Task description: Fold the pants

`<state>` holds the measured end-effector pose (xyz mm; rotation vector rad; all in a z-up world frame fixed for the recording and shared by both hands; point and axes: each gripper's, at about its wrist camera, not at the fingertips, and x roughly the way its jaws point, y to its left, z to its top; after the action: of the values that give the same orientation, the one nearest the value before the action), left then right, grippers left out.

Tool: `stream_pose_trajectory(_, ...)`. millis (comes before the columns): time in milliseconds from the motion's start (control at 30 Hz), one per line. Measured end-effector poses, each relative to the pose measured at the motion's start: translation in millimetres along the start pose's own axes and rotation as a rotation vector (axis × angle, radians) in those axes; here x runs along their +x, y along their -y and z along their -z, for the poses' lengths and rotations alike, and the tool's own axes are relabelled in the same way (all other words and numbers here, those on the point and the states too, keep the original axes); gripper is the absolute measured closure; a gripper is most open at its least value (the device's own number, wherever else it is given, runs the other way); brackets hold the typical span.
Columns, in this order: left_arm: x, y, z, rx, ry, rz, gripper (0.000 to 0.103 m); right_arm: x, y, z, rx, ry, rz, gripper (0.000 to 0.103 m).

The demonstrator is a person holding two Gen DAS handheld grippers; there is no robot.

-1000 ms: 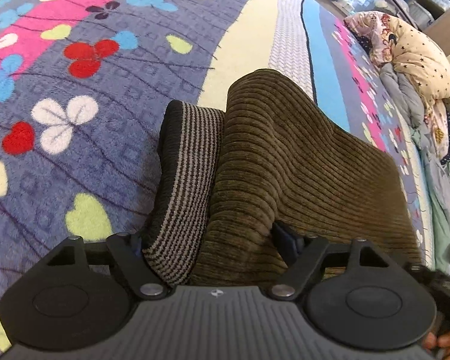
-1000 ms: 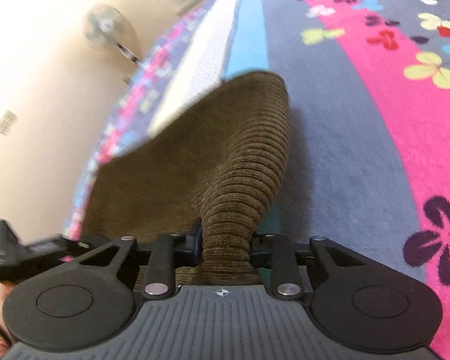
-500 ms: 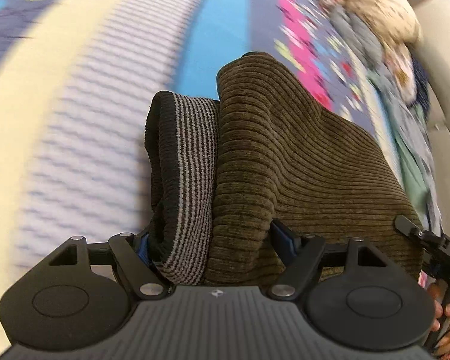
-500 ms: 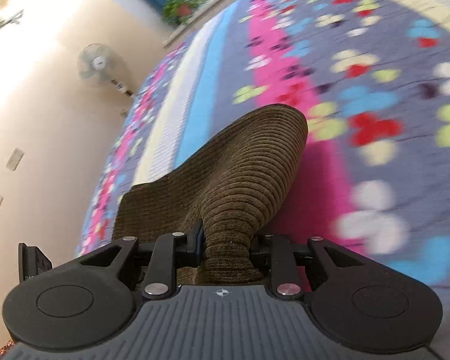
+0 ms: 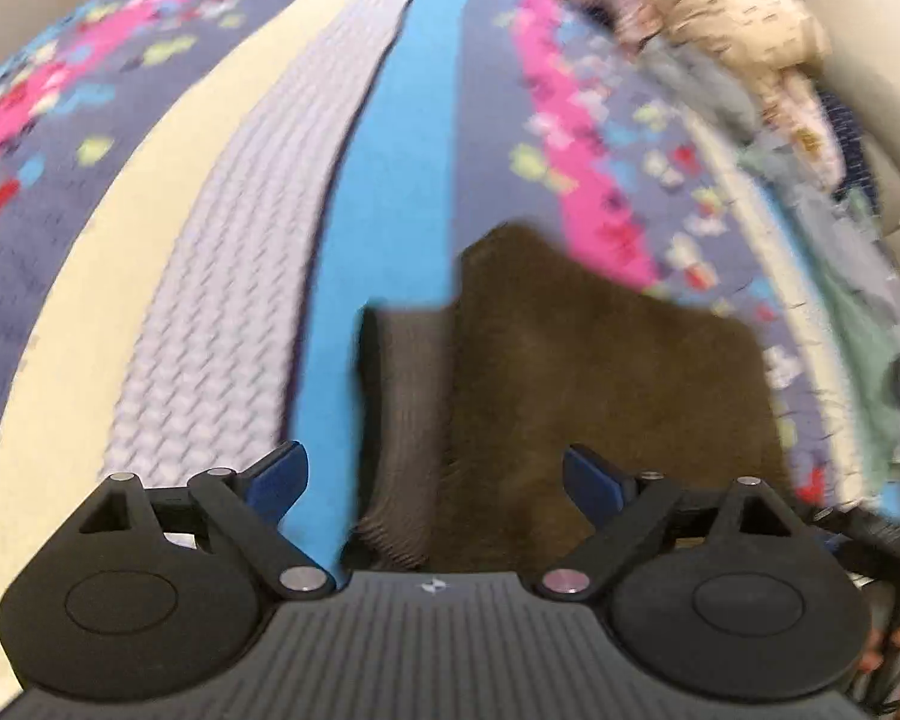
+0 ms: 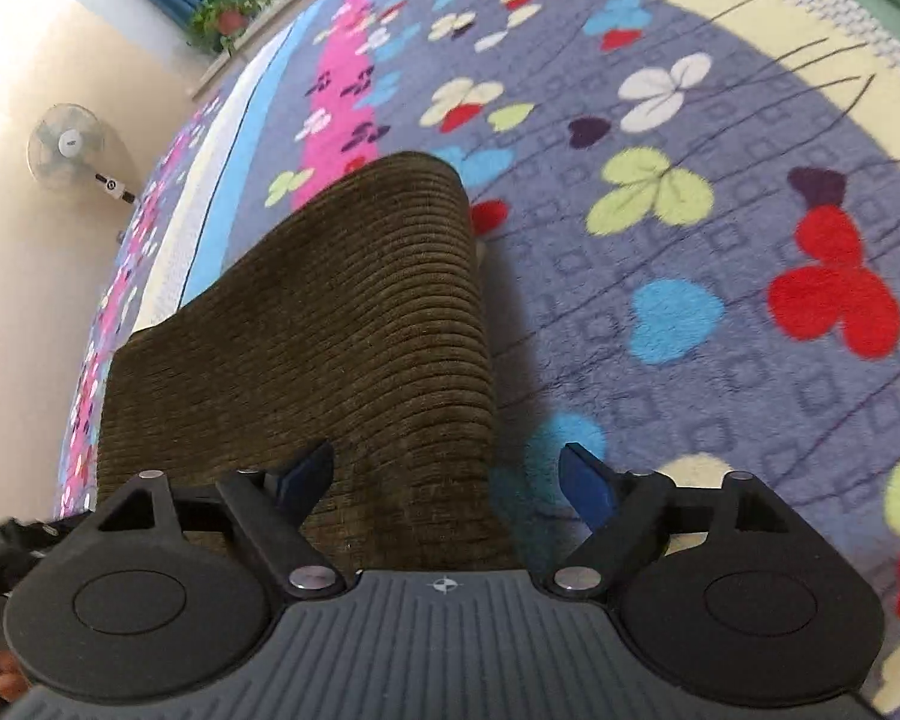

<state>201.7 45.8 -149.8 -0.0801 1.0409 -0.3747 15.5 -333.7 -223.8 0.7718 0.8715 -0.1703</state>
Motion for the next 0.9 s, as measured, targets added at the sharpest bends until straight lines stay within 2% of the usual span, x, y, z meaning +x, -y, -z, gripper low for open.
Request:
stream_pose_trajectory(67, 1, 15, -7, 0.027, 0.015, 0.055, 0.008, -5, 3, 4, 0.001, 0.010, -0.002, 0.018)
stream_pose_trajectory(100, 8, 24, -10, 0.048, 0.005, 0.056, 0.008, -7, 5, 6, 0.007, 0.009, -0.008, 0.018)
stream_pose_trajectory(200, 36, 38, -9, 0.073, -0.053, 0.037, 0.014, -6, 9, 6, 0.029, 0.006, -0.018, 0.018)
stream_pose_trajectory(267, 57, 36, -7, 0.059, -0.098, -0.013, 0.017, -8, 12, 10, 0.037, 0.008, -0.020, 0.018)
stream_pose_trajectory(333, 66, 34, -6, 0.039, -0.096, -0.032, 0.018, -9, 13, 12, 0.034, 0.003, -0.021, 0.018)
stream_pose_trajectory(400, 65, 40, -5, 0.070, -0.077, -0.053, 0.049, -12, 12, 16, 0.022, 0.006, -0.021, 0.018)
stream_pose_trajectory(433, 62, 39, -5, 0.072, -0.072, -0.076, 0.071, -12, 11, 17, 0.013, 0.007, -0.021, 0.018)
stream_pose_trajectory(467, 56, 32, -6, 0.040, -0.074, -0.036, 0.083, -12, 9, 17, 0.006, 0.008, -0.019, 0.018)
stream_pose_trajectory(500, 47, 26, -9, -0.006, -0.069, 0.014, 0.084, -13, 7, 16, -0.002, 0.013, -0.017, 0.018)
stream_pose_trajectory(567, 29, 24, -10, -0.020, -0.043, 0.071, 0.086, -16, 1, 12, -0.017, 0.026, -0.023, 0.018)
stream_pose_trajectory(633, 16, 28, -4, 0.038, -0.015, 0.062, 0.086, -21, -4, 9, -0.026, 0.045, -0.035, 0.018)
stream_pose_trajectory(700, 22, 21, 4, 0.055, -0.029, 0.013, 0.086, -25, -11, 6, -0.040, 0.061, -0.054, 0.018)
stream_pose_trajectory(767, 44, 4, 9, 0.016, -0.069, -0.011, 0.084, -25, -21, 6, -0.074, 0.066, -0.066, 0.018)
stream_pose_trajectory(833, 55, -14, 9, -0.082, -0.090, 0.036, 0.082, -23, -30, 9, -0.118, 0.058, -0.076, 0.018)
stream_pose_trajectory(900, 45, -16, 5, -0.125, -0.076, 0.060, 0.075, -19, -36, 16, -0.150, 0.038, -0.078, 0.018)
